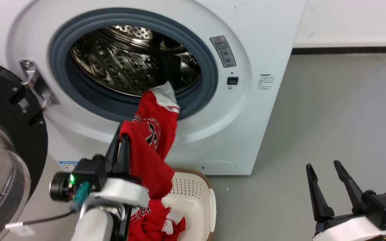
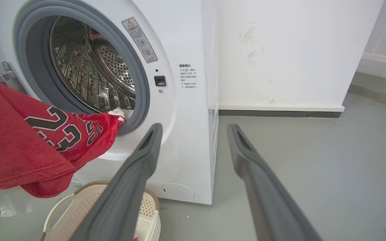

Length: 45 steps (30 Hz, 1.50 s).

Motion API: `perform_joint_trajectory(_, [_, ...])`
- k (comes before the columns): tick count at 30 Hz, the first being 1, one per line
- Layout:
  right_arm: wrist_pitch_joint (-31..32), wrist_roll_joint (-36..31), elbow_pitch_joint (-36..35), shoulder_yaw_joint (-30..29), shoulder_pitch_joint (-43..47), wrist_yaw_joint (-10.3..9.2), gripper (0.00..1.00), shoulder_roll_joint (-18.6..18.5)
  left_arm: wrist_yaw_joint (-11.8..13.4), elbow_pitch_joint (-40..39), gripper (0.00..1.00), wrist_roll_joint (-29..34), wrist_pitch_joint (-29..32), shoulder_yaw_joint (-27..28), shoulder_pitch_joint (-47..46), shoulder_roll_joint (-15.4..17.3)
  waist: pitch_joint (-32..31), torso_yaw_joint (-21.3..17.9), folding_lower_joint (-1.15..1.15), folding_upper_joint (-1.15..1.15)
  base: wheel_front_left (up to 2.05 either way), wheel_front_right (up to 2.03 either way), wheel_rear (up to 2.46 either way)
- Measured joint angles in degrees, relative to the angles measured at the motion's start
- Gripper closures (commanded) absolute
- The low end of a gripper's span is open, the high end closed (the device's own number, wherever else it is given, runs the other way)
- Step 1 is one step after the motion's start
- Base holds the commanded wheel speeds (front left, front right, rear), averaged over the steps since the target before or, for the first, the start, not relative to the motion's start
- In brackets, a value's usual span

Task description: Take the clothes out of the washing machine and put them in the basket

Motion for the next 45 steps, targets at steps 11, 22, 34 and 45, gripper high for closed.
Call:
perform_joint_trajectory(11, [0.8,0.0,-1.2,-0.6,1.8,0.00,0.00,0.0,3.6,-12.4,1.00,0.6,3.2,-1.4,13.7,-0.1,-2.1,2.2,0.01,0.00,0.00,0.00,0.00])
perform_joint_trajectory(22, [1.1,0.0,-2.6,-0.6,1.1,0.00,0.00,0.0,4.6,-14.8,1.00,-0.7,4.7,-2.6,18.6,-0.6,1.2,2.5,0.02,0.00,0.00,0.00,0.00])
perform_joint_trajectory(34, [1.0,-0.7,-3.9,0.0,-4.0,0.00,0.00,0.0,4.2,2.4,1.00,-4.1,0.2,1.5,7.9,-2.4,11.4,0.3,0.02,0.00,0.00,0.00,0.00])
perform_joint_trajectory(45, [-1.2,0.0,-3.5,1.7,-10.1,0.00,0.00,0.0,-0.1,21.0,1.00,-3.6,0.1,7.6,-4.5,-1.8,24.2,-4.1,0.02,0.00,0.00,0.00,0.00])
